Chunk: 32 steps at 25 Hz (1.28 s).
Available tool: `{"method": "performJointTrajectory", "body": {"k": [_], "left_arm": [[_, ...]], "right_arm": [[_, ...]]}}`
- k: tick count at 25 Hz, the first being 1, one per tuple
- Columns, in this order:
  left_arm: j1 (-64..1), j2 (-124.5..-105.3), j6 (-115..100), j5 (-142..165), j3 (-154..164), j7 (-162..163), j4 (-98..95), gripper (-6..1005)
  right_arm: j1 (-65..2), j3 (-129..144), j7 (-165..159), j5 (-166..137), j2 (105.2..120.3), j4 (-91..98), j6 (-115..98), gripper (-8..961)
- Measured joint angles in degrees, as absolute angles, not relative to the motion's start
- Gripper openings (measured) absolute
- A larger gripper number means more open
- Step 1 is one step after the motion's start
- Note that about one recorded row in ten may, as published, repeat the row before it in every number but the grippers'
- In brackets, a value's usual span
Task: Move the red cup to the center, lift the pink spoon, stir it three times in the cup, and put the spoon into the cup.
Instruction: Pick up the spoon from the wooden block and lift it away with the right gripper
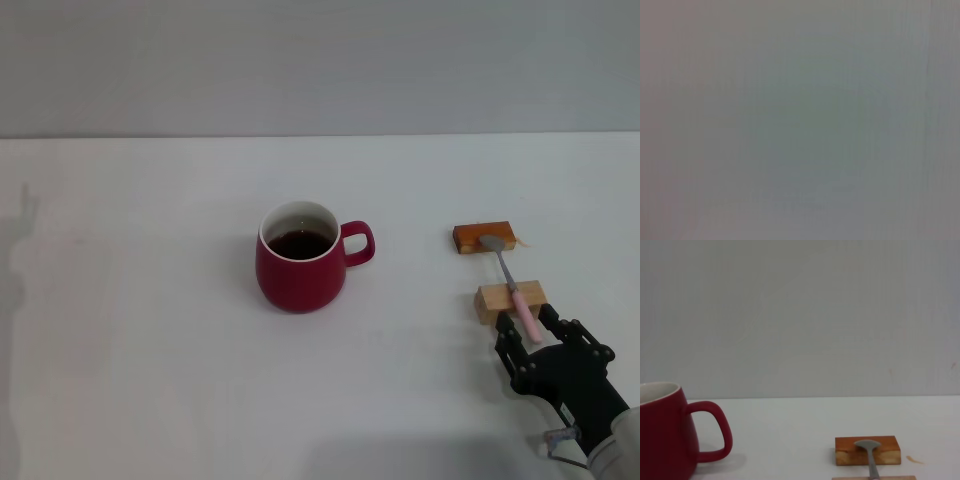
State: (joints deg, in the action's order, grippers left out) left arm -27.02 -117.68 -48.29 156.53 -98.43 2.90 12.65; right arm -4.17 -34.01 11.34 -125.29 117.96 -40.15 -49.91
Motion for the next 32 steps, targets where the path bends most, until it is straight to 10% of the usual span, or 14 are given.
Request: {"method": "performJointTrajectory", "body": {"k": [32], "left_arm": [[-26.46, -117.78, -49.21, 156.55, -98.44, 2.90, 12.65, 838]], "right_arm": [[-4.55, -34.63, 11.34, -125.23, 118.12, -39.98, -49.32, 369]]}}
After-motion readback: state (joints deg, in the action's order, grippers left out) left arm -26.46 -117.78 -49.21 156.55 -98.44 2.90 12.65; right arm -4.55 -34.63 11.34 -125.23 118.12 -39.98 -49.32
